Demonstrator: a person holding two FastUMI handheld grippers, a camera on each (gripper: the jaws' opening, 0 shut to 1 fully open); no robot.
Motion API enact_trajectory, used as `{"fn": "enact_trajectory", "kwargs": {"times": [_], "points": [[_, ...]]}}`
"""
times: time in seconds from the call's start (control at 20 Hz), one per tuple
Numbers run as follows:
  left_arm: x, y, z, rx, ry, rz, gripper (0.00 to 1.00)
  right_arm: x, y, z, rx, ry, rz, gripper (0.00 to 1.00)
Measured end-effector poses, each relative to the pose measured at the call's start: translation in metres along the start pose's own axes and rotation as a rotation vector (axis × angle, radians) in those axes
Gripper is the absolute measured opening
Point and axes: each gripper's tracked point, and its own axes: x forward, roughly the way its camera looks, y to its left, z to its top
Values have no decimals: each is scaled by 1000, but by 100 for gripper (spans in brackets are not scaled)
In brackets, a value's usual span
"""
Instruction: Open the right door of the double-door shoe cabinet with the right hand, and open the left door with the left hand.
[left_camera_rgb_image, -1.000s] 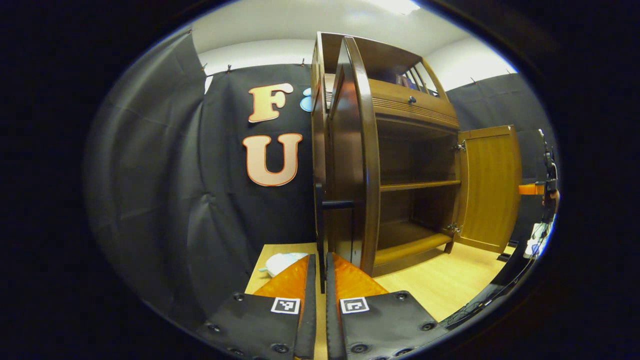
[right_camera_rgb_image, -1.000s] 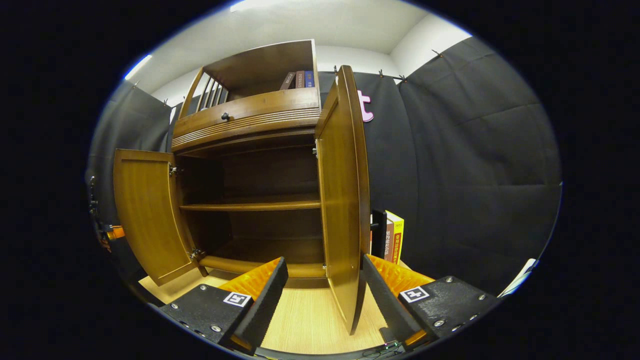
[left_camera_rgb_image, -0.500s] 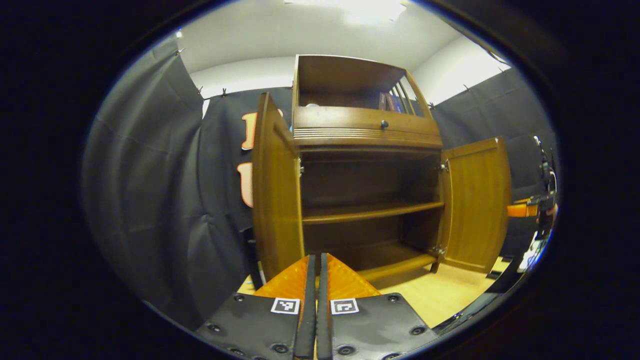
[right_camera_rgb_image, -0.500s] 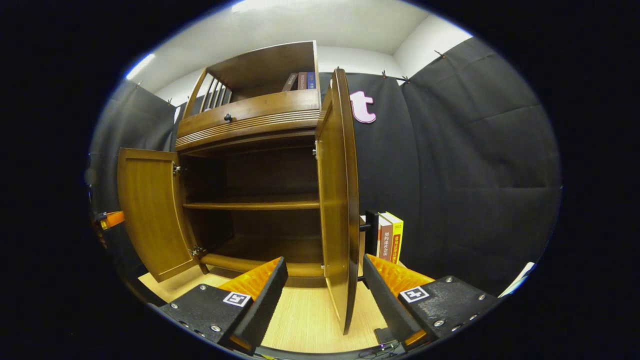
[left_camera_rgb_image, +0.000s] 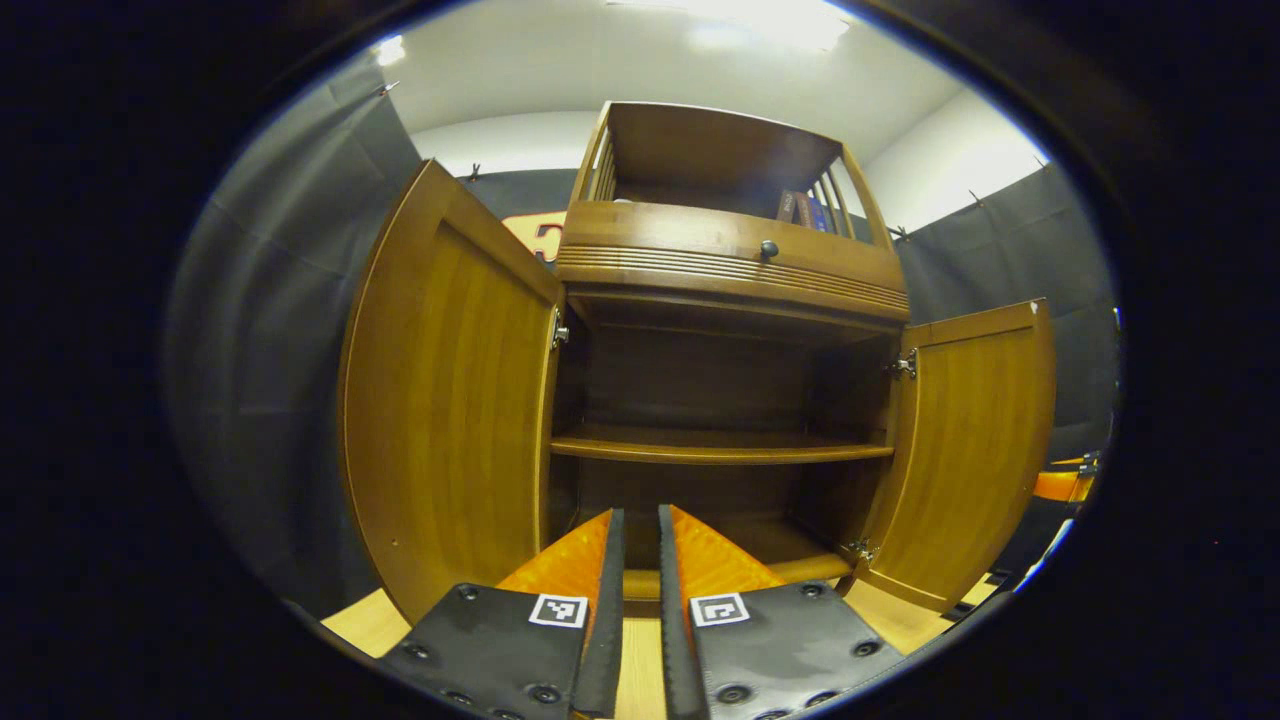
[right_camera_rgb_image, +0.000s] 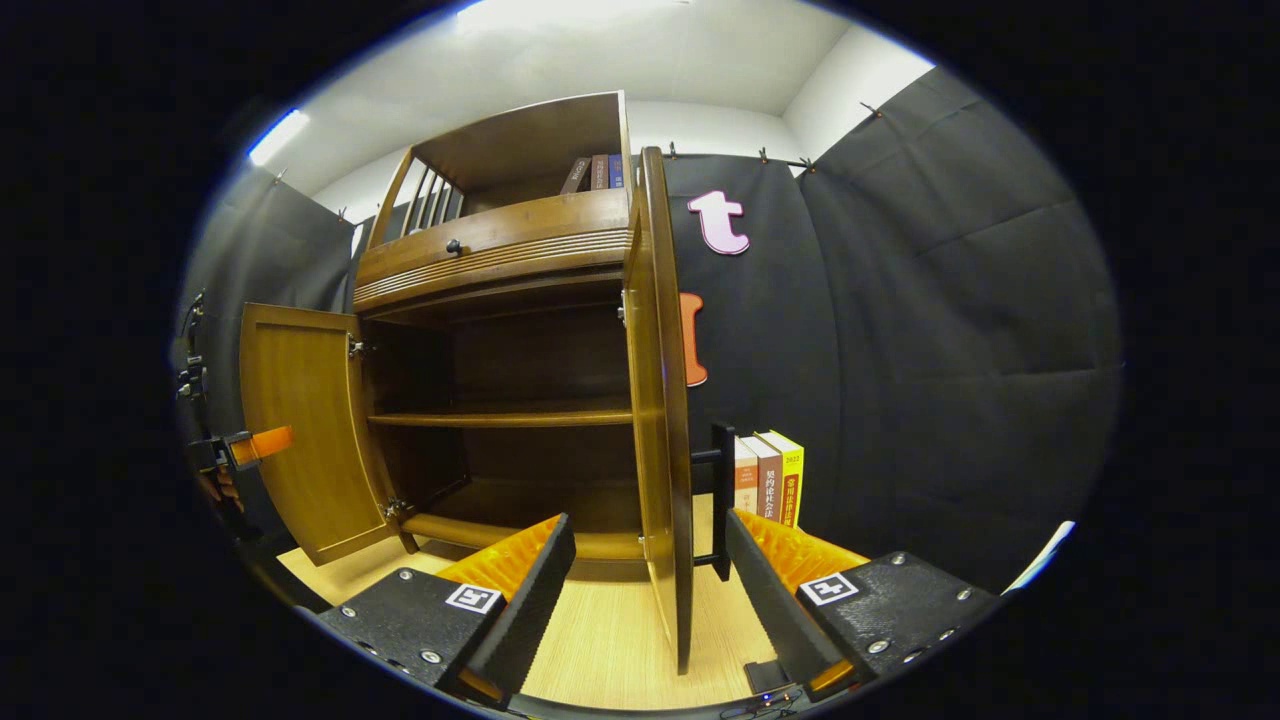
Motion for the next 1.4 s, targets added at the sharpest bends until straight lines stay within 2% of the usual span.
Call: {"fn": "enact_trajectory", "kwargs": {"times": [0.15,0.45,0.65,0.7,0.9,1.15,1.2,1.25,1.4], "points": [[-1,1,-10,12,5,50,41,1,-3,3,7,-8,0,93],[-5,-2,-5,131,-22,56,70,1,-4,8,31,-30,4,93],[-9,2,-6,127,-33,52,88,1,-3,7,32,-30,2,93],[-10,5,-6,121,-29,63,91,0,-3,6,32,-31,2,100],[-9,18,-4,108,-30,101,95,0,-2,4,37,-27,-1,100],[-10,15,-10,108,-9,84,94,1,1,1,45,-21,0,100],[-10,15,-10,115,-11,82,94,1,2,1,47,-20,1,93],[-10,13,-9,121,-13,79,94,1,3,0,48,-18,1,100],[-10,9,-8,137,-16,66,94,1,4,-1,48,-16,1,100]]}}
